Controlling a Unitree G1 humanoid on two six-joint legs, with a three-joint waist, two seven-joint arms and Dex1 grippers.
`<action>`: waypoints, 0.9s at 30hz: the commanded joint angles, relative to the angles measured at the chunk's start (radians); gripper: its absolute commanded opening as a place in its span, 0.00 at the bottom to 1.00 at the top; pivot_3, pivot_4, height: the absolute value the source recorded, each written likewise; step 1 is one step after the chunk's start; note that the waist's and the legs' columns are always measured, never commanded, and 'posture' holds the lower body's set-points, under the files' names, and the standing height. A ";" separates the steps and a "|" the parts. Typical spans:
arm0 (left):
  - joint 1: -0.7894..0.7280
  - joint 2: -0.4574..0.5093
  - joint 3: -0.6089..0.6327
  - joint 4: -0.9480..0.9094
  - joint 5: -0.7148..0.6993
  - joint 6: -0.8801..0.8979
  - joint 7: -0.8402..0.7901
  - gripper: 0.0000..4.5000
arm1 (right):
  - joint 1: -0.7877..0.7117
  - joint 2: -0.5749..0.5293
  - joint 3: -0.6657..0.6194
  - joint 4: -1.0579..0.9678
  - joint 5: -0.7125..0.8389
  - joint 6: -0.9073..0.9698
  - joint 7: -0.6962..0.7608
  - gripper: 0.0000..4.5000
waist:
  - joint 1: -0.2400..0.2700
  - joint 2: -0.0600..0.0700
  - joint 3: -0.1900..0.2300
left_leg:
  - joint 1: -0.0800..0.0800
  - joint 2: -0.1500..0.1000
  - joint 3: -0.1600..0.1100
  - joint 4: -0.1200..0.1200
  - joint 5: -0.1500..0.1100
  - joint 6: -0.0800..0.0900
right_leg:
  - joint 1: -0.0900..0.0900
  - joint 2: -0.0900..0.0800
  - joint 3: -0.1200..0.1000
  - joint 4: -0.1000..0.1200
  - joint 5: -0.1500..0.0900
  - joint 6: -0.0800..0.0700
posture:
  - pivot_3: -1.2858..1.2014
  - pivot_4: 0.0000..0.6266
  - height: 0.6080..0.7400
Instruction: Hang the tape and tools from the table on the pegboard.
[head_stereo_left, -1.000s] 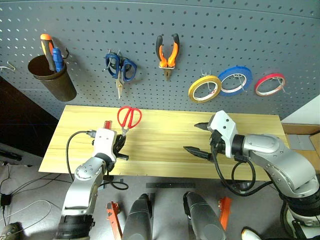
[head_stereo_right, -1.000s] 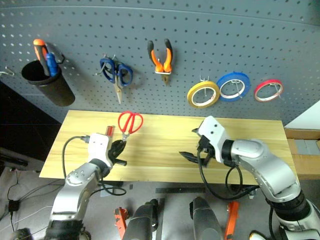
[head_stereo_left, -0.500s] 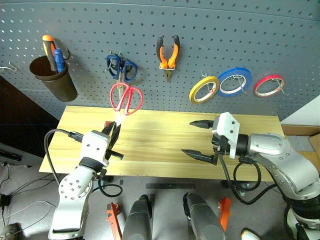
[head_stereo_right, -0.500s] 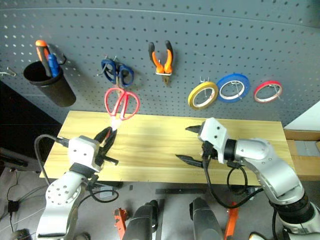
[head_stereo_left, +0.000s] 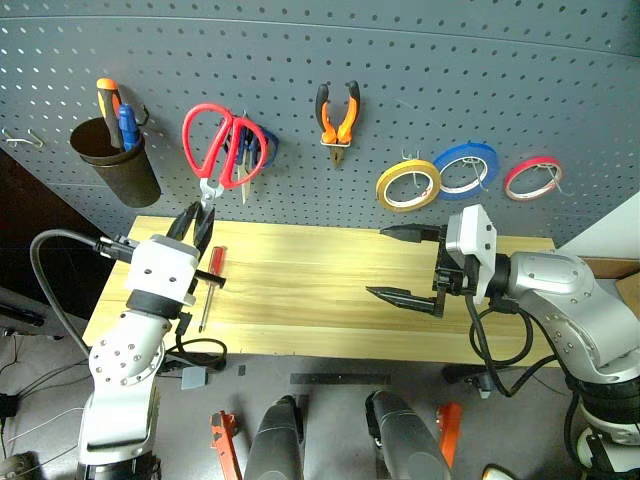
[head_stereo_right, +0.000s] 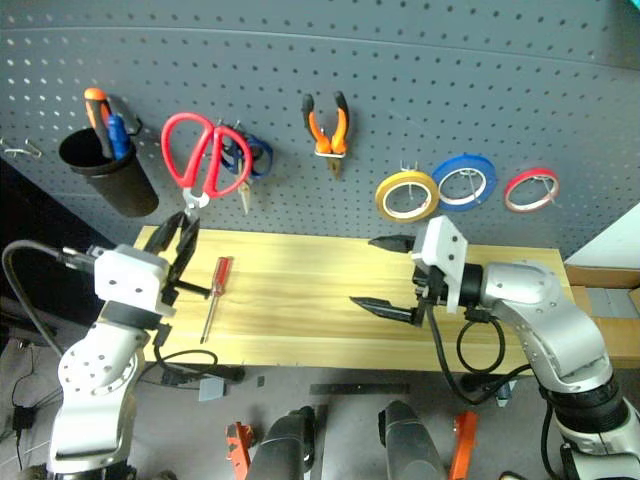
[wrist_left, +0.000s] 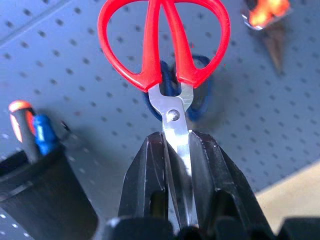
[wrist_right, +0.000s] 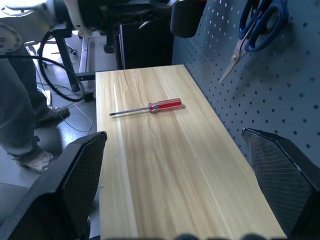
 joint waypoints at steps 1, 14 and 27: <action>-0.055 0.019 0.005 0.046 -0.014 -0.014 -0.008 0.07 | -0.024 0.005 -0.003 -0.005 -0.008 -0.024 0.000 1.00 | 0.000 0.000 -0.003 | 0.000 0.000 0.000 0.000 0.000 0.000 | 0.000 0.000 0.000 0.000 0.000 0.000 | 0.49 0.33 1.00; -0.112 0.029 -0.058 0.195 -0.027 -0.086 -0.088 0.07 | -0.023 0.012 0.008 -0.031 -0.017 -0.017 -0.020 1.00 | -0.003 0.000 -0.006 | 0.000 0.001 0.000 0.000 0.000 0.000 | 0.000 0.000 0.000 0.000 0.000 0.000 | 0.48 0.38 1.00; -0.133 0.042 -0.057 0.308 -0.008 -0.061 -0.080 0.07 | -0.055 0.079 0.009 -0.003 -0.041 -0.017 -0.098 1.00 | -0.004 0.000 -0.006 | 0.001 0.001 0.000 0.000 0.000 0.000 | 0.000 0.001 0.000 0.001 0.000 0.000 | 0.48 0.40 1.00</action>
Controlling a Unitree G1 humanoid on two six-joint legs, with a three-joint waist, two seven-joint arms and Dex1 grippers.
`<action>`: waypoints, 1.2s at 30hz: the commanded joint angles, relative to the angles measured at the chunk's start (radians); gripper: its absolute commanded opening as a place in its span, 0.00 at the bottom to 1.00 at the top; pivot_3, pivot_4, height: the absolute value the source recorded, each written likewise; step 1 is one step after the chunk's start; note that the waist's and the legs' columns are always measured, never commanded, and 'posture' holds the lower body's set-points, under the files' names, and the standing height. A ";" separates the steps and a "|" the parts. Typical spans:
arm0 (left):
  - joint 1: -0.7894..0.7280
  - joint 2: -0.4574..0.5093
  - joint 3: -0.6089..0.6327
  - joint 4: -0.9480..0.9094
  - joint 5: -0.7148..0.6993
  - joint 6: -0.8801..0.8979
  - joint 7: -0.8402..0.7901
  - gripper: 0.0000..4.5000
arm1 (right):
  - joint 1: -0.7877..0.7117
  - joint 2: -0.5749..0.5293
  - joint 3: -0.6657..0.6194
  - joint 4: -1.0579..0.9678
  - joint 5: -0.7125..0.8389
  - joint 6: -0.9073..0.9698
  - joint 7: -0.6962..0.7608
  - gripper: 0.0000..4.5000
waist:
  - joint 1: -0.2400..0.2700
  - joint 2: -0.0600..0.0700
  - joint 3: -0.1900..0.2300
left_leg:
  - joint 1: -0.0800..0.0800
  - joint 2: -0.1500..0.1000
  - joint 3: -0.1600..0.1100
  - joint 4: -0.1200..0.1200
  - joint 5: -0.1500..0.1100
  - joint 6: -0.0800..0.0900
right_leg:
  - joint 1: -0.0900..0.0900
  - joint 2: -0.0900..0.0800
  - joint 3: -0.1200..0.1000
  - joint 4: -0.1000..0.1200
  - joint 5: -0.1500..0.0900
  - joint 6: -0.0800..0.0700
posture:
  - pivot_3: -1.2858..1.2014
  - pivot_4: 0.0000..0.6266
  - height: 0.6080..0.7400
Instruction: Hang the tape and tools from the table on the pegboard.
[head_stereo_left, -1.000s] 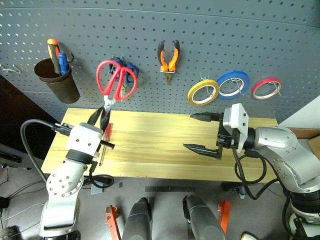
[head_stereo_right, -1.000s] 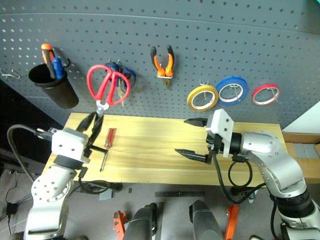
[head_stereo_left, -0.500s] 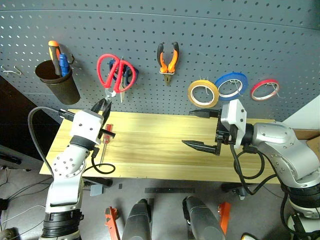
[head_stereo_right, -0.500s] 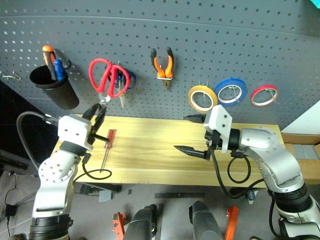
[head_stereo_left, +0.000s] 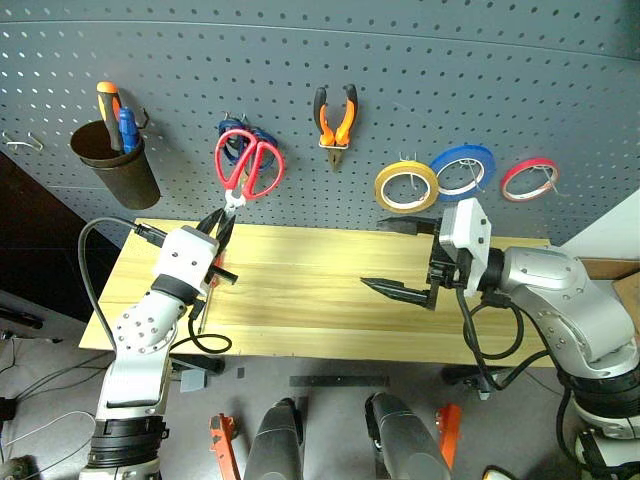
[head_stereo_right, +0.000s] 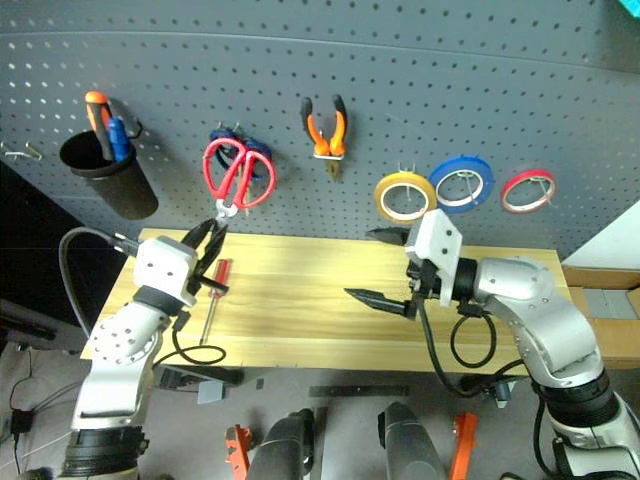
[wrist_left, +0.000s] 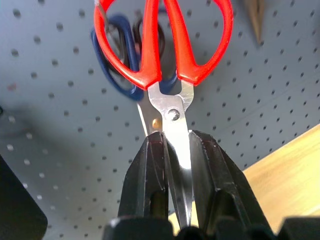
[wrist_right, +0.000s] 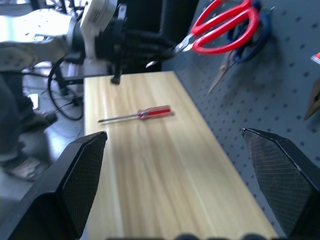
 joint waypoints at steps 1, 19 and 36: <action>-0.002 0.009 0.006 0.008 0.003 0.014 0.017 0.07 | -0.042 0.039 -0.012 -0.004 -0.006 -0.011 -0.050 1.00 | -0.001 0.000 0.000 | 0.000 0.000 0.000 0.000 0.000 0.000 | 0.000 0.000 0.000 0.000 0.000 0.000 | 0.48 0.40 1.00; 0.086 -0.022 0.004 0.006 -0.058 0.223 0.004 0.99 | -0.018 0.143 0.011 -0.045 0.023 0.167 -0.238 1.00 | -0.001 0.000 0.000 | 0.000 0.001 0.000 0.000 0.000 0.000 | 0.000 0.000 0.000 0.000 0.000 0.000 | 0.48 0.42 1.00; -0.225 0.002 0.143 0.358 -0.163 0.729 0.139 0.99 | -0.104 0.442 0.166 0.161 -0.117 0.549 -0.601 1.00 | -0.002 0.001 0.003 | 0.000 0.000 -0.001 -0.001 0.000 0.000 | -0.001 0.003 -0.001 0.000 0.000 -0.001 | 0.48 0.52 1.00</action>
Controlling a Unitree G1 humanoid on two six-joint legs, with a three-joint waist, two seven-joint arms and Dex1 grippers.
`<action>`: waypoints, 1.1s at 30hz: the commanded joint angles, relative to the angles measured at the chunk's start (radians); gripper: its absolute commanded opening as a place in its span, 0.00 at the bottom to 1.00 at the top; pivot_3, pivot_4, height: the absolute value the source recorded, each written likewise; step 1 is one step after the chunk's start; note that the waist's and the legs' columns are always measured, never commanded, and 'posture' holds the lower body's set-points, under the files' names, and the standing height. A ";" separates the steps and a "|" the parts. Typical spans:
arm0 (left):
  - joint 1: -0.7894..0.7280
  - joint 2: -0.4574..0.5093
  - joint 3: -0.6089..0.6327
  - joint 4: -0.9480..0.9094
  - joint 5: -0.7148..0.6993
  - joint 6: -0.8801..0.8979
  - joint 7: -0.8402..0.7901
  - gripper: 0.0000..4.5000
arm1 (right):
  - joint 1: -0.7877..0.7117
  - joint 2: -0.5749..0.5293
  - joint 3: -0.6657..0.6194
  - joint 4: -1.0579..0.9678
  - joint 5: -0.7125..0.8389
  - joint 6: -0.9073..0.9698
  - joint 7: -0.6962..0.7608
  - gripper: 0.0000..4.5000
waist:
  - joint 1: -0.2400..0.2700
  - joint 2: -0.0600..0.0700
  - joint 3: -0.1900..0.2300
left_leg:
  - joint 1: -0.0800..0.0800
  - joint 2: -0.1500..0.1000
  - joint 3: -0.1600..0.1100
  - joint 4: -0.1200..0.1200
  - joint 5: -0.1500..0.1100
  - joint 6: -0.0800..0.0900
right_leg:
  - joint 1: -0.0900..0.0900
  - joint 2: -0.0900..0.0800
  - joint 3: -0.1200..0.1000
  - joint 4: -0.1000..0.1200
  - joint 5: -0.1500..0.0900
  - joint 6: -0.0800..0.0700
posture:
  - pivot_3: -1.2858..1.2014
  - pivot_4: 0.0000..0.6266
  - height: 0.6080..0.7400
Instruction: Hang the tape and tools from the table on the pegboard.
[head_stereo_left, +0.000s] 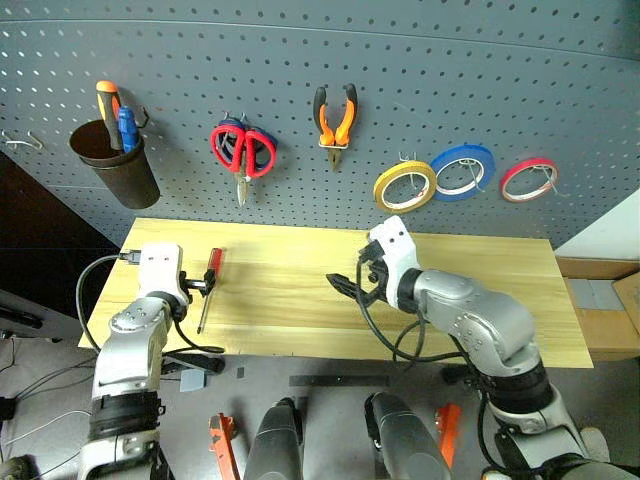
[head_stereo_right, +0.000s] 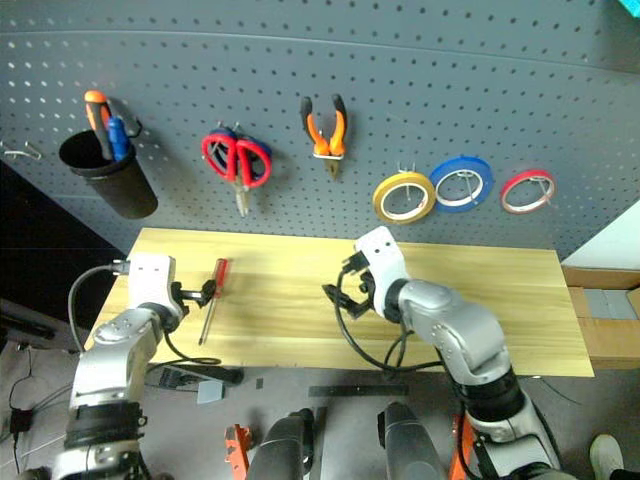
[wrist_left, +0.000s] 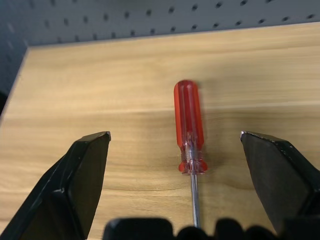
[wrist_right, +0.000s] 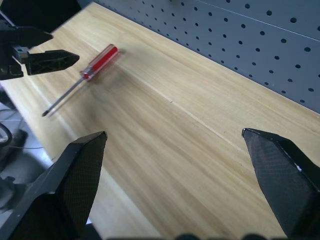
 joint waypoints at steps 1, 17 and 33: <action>-0.078 0.008 0.024 0.101 -0.022 0.027 0.015 0.99 | -0.047 0.039 0.021 0.033 -0.034 0.009 -0.028 1.00 | 0.000 0.000 0.001 | 0.000 0.000 0.000 0.000 0.000 0.000 | 0.000 0.000 0.000 0.000 0.000 0.000 | 0.48 0.53 1.00; -0.316 0.018 -0.040 0.564 0.000 -0.104 0.005 0.79 | -0.107 0.046 0.126 0.017 -0.057 0.000 0.064 1.00 | -0.006 0.002 0.018 | -0.001 0.001 0.001 -0.001 0.000 0.000 | -0.002 0.000 0.000 -0.002 0.000 0.000 | 0.46 0.55 1.00; -0.302 0.044 -0.035 0.583 -0.010 -0.151 -0.011 0.18 | -0.072 -0.037 0.184 0.001 -0.121 -0.488 0.315 1.00 | -0.007 0.002 0.019 | -0.001 0.001 0.001 -0.001 0.000 0.000 | -0.001 0.000 0.000 -0.003 0.000 0.000 | 0.46 0.52 1.00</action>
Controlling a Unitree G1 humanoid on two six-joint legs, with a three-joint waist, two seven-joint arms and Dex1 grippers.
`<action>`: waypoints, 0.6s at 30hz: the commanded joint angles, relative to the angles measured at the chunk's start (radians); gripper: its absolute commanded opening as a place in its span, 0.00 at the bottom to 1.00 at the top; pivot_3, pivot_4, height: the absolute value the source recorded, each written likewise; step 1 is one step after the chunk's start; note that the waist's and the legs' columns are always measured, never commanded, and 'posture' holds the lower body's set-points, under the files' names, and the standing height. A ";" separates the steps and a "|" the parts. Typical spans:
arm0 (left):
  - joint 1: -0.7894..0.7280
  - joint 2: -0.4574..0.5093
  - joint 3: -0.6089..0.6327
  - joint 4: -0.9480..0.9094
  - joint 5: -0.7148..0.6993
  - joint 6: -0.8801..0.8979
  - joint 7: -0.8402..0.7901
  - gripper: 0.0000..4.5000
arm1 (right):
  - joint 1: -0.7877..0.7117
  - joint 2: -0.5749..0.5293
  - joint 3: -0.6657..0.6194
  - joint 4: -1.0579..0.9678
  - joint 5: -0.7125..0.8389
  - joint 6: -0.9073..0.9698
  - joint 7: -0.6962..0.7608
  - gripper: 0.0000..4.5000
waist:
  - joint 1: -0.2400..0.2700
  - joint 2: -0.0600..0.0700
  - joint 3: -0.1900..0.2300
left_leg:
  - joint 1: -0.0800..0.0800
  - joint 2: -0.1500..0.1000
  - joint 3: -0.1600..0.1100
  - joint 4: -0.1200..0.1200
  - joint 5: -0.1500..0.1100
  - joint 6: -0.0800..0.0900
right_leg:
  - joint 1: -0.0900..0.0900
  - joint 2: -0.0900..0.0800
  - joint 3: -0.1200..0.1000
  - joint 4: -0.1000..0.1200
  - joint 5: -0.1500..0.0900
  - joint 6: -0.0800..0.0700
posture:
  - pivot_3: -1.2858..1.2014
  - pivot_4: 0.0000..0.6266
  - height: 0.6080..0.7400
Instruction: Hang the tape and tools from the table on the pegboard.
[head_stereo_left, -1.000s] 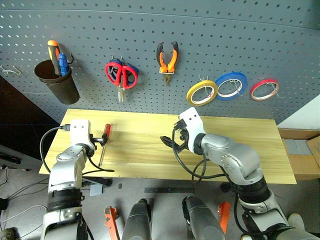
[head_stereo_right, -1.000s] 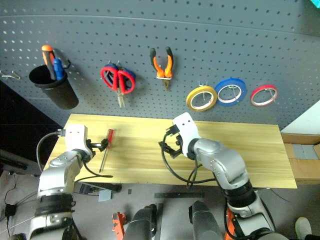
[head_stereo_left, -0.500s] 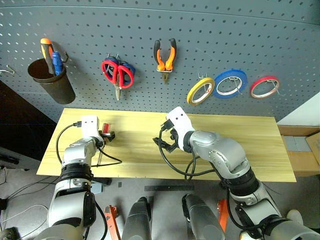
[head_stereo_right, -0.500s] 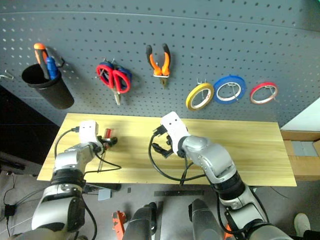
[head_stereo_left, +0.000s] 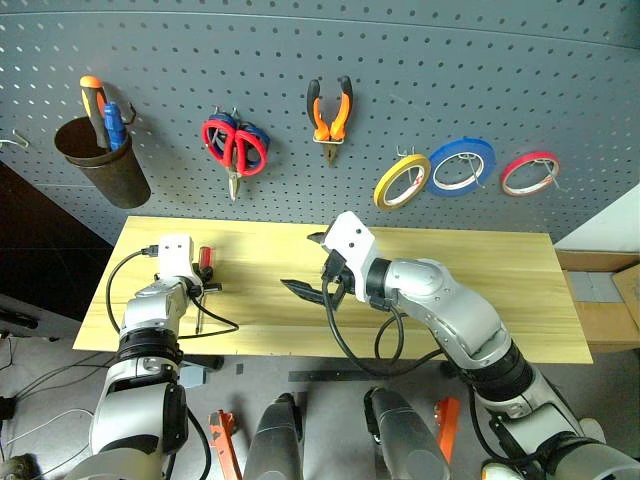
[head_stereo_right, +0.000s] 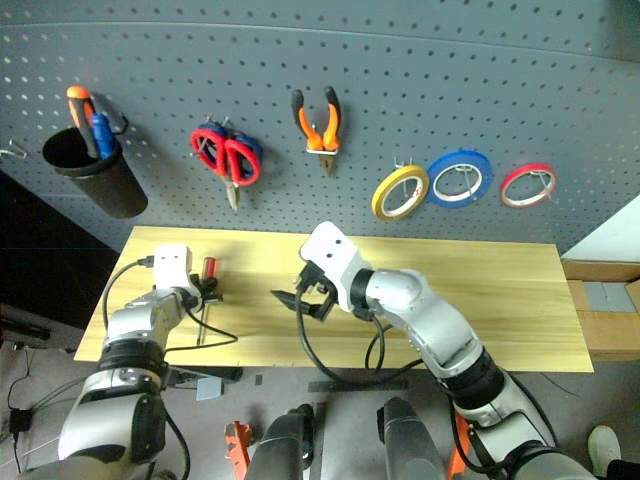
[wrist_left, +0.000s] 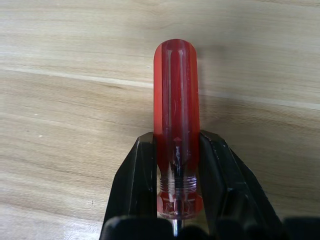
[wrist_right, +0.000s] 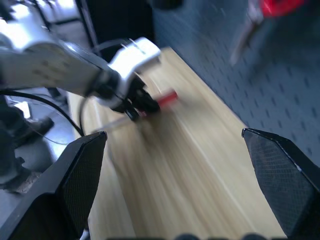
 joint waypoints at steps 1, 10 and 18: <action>0.007 0.023 0.007 -0.024 -0.005 -0.024 -0.006 0.18 | -0.006 0.012 -0.016 -0.029 -0.002 -0.072 0.035 1.00 | 0.000 0.000 0.000 | 0.000 0.000 0.000 0.000 0.000 0.000 | 0.000 0.000 0.000 0.000 0.000 0.000 | 0.46 0.52 1.00; 0.216 -0.018 0.074 -0.468 -0.074 -0.038 0.022 0.18 | -0.035 -0.011 -0.034 -0.058 0.032 -0.060 0.127 1.00 | -0.001 0.000 0.000 | 0.000 0.003 -0.002 -0.001 0.000 0.000 | 0.000 -0.002 0.001 -0.001 0.000 0.000 | 0.46 0.49 1.00; 0.498 -0.075 0.085 -1.006 -0.080 -0.122 0.049 0.18 | -0.078 -0.041 -0.111 -0.038 0.051 -0.068 0.176 1.00 | 0.006 -0.001 -0.001 | 0.000 0.002 -0.002 -0.002 0.000 0.000 | 0.001 -0.011 0.001 -0.003 0.000 0.000 | 0.48 0.43 1.00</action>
